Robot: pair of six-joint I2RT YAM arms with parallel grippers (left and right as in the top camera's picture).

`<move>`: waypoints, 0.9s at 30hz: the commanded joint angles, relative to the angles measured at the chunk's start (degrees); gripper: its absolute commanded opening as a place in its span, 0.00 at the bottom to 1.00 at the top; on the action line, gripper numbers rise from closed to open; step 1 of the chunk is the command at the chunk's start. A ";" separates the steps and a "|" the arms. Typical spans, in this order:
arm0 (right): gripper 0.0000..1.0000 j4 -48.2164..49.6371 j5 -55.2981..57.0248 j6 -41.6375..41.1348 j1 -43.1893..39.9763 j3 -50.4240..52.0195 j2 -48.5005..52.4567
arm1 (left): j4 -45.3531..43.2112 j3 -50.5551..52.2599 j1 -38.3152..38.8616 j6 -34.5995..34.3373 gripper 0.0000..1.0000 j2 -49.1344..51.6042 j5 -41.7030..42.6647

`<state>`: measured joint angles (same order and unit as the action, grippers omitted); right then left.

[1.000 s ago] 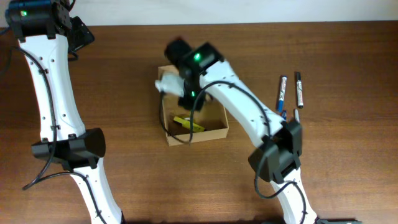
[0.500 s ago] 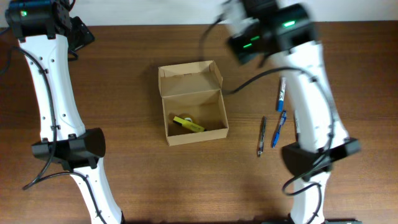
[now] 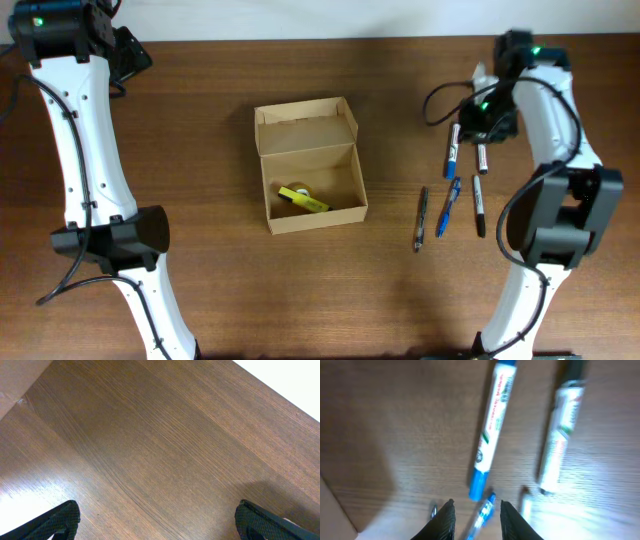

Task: Pack container
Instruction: 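Grasp the blue-capped whiteboard marker with the right gripper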

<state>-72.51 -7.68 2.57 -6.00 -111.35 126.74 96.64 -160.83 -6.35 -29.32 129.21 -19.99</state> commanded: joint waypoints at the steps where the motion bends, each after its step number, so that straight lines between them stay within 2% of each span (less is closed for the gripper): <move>1: 0.30 3.28 -2.14 -3.21 1.09 4.22 0.20 | 0.02 -0.61 -0.20 0.74 1.00 -1.84 -0.61; 5: 0.35 6.49 1.38 -6.32 1.11 6.38 0.20 | 0.02 -0.61 -0.20 0.74 1.00 -1.84 -0.61; 14: 0.35 11.13 3.67 -10.10 1.11 7.89 0.39 | 0.02 -0.61 -0.20 0.74 1.00 -1.84 -0.61; 27: 0.34 17.86 3.89 -12.22 1.49 15.69 0.46 | 0.02 -0.61 -0.20 0.74 1.00 -1.84 -0.61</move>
<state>-55.37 -4.78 -8.29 -5.06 -97.21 127.15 96.64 -160.83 -6.35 -29.32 129.21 -19.99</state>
